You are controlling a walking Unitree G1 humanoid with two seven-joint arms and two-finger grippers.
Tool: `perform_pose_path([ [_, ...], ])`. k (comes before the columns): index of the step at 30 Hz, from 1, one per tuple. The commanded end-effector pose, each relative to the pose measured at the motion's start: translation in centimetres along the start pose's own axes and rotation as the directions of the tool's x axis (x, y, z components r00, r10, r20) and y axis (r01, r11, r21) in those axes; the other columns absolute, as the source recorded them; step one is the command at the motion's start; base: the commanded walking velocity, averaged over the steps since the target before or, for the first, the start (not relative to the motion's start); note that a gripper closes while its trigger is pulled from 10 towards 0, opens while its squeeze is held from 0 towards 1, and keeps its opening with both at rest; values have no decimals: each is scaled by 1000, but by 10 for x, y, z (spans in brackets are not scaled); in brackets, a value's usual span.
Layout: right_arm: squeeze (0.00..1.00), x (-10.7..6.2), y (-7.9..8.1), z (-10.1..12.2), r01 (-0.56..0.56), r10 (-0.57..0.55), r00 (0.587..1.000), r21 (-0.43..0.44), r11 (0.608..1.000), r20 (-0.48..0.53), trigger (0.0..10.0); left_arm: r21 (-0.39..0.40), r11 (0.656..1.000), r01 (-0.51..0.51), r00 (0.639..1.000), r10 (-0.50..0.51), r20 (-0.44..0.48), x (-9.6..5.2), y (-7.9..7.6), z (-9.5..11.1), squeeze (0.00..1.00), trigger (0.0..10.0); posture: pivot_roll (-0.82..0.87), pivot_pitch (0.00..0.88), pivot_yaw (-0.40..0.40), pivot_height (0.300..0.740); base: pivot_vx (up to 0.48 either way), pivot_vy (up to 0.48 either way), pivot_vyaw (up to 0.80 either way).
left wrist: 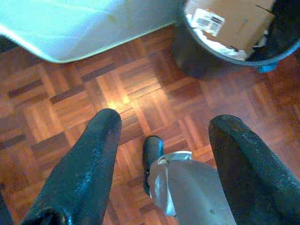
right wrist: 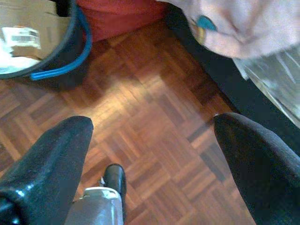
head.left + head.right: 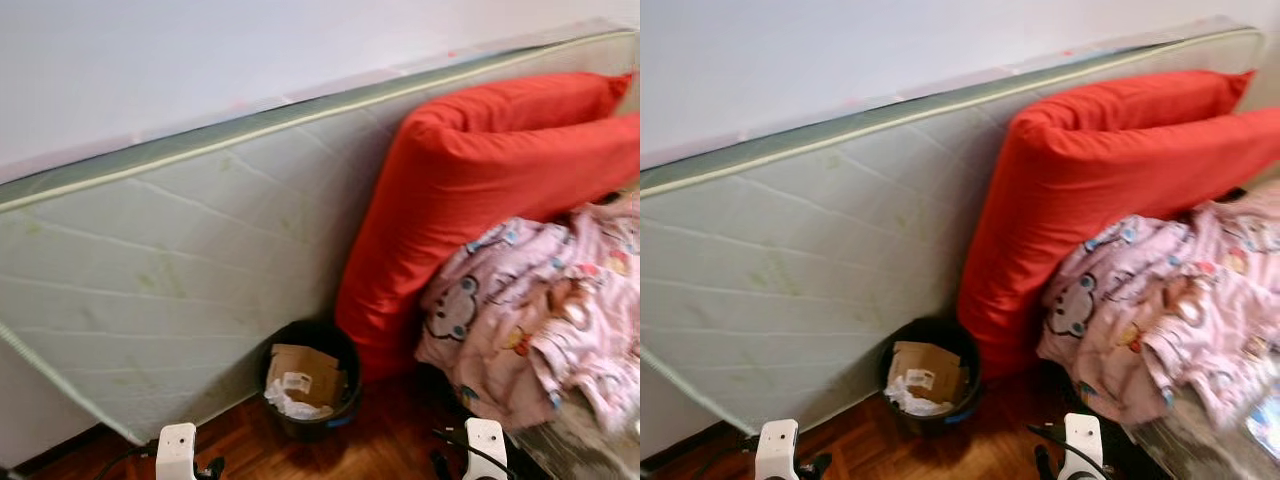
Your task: Clean up the room
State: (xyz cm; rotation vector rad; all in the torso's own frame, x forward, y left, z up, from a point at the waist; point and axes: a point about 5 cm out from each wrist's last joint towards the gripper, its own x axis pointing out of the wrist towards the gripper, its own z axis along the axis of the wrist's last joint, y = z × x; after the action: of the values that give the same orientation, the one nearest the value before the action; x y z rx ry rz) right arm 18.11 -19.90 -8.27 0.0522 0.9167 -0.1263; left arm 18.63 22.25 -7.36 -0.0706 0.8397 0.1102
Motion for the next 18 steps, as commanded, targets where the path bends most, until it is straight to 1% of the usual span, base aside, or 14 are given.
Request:
perform_pose_path([
  [1, 0, 0, 2, -2, -5, 5, 1000, 1, 1000, -12, 10000, 19, 1000, -5, 1000, 6, -28, -1, 2, -4, 0, 10000, 88, 0, -19, 740, 0, 0, -800],
  [4, 0, 0, 3, -2, -6, 6, 1000, 2, 1000, -13, 10000, 28, 1000, 2, 1000, -1, -25, -1, 3, -3, 0, 10000, 84, 0, -14, 740, 0, 0, -796],
  [5, 0, 0, 3, -2, -5, 5, 1000, 3, 1000, -14, 10000, 51, 999, 7, 1000, -6, -25, -1, 3, -3, 0, 10000, 82, 0, -11, 740, 0, 0, -800],
  [6, 0, 0, 3, -2, -4, 4, 1000, 4, 1000, -14, 10000, 56, 998, 6, 1000, -5, -25, -1, 3, -3, 0, 10000, 82, 0, -11, 740, 0, -266, -788],
  [9, 0, 0, 3, -2, -3, 4, 1000, 7, 1000, -15, 10000, 53, 999, 2, 1000, -1, -27, -1, 3, -3, 0, 10000, 82, 0, -11, 740, 0, -274, -788],
  [18, 0, 0, 2, -2, -6, 6, 1000, 0, 1000, -16, 10000, 41, 999, 0, 999, 2, -34, -1, 3, -4, 0, 10000, 74, 0, -7, 740, 0, 0, -790],
])
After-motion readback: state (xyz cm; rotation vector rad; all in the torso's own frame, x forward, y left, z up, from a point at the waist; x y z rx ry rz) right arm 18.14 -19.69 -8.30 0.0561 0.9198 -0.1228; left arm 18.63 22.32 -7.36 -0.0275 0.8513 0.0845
